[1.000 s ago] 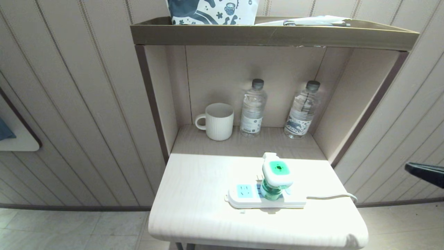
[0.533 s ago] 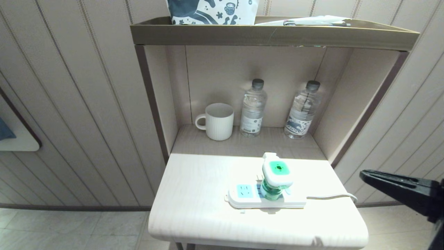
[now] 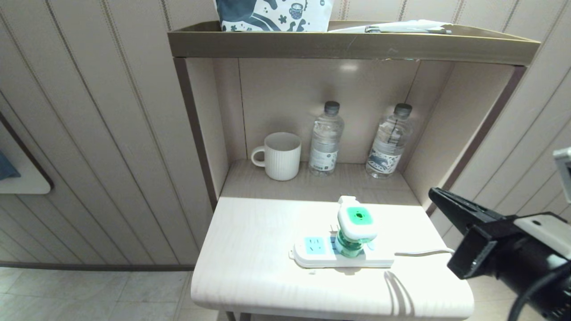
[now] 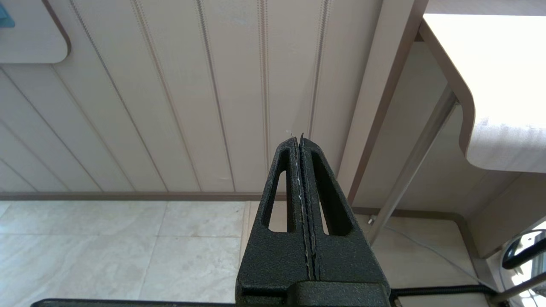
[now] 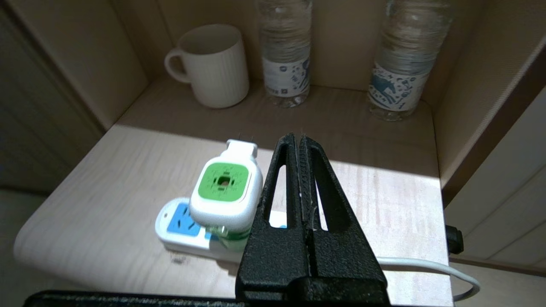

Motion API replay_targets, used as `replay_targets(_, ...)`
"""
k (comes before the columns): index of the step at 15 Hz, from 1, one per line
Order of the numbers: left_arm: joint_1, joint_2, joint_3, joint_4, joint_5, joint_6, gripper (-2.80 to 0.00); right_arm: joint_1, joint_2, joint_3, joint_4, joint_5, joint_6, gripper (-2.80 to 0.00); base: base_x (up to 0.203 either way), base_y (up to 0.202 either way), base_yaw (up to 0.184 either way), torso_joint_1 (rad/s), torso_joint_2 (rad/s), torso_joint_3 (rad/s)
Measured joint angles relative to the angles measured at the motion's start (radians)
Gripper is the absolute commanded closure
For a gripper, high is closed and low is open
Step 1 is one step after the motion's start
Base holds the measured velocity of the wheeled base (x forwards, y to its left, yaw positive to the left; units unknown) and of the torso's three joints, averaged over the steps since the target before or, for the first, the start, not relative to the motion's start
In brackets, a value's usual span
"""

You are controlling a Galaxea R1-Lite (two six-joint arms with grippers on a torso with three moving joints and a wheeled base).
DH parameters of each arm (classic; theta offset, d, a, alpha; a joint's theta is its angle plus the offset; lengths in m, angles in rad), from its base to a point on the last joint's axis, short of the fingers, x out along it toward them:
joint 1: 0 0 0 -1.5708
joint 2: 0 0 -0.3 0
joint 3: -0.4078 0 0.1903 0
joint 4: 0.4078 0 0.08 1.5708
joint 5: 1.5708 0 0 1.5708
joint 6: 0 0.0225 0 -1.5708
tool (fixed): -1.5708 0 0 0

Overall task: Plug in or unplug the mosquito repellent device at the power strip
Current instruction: Pick up the mosquito repellent liquid

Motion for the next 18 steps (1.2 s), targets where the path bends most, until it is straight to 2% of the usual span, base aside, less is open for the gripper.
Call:
replay_targets(2, 0.0, 0.0, 0.0, 0.0, 0.0, 0.0, 0.0, 0.02, 0.069, 0.029, -0.151, -0.049, -0.001, 0.0, 0.0, 0.0, 0.0, 0.0, 0.0, 0.0)
replay_targets(4, 0.0, 0.0, 0.0, 0.0, 0.0, 0.0, 0.0, 0.048, 0.101, 0.032, -0.179, -0.054, -0.027, 0.0, 0.0, 0.0, 0.0, 0.0, 0.0, 0.0)
replay_targets(5, 0.0, 0.0, 0.0, 0.0, 0.0, 0.0, 0.0, 0.06, 0.111, 0.029, -0.181, -0.054, -0.035, -2.8, 0.0, 0.0, 0.0, 0.0, 0.0, 0.0)
replay_targets(8, 0.0, 0.0, 0.0, 0.0, 0.0, 0.0, 0.0, 0.099, 0.138, 0.025, -0.192, -0.067, -0.072, -2.8, 0.0, 0.0, 0.0, 0.0, 0.0, 0.0)
replay_targets(10, 0.0, 0.0, 0.0, 0.0, 0.0, 0.0, 0.0, 0.106, 0.157, 0.025, -0.258, -0.069, -0.091, -2.8, 0.0, 0.0, 0.0, 0.0, 0.0, 0.0)
replay_targets(13, 0.0, 0.0, 0.0, 0.0, 0.0, 0.0, 0.0, 0.103, 0.222, 0.038, -0.437, -0.083, -0.122, -2.8, 0.0, 0.0, 0.0, 0.0, 0.0, 0.0)
replay_targets(16, 0.001, 0.0, 0.0, 0.0, 0.0, 0.0, 0.0, 0.1, 0.284, 0.059, -0.659, -0.106, -0.246, -2.8, 0.0, 0.0, 0.0, 0.0, 0.0, 0.0)
replay_targets(18, 0.001, 0.0, 0.0, 0.0, 0.0, 0.0, 0.0, 0.1, 0.327, 0.075, -0.717, -0.107, -0.257, -2.8, 0.0, 0.0, 0.0, 0.0, 0.0, 0.0)
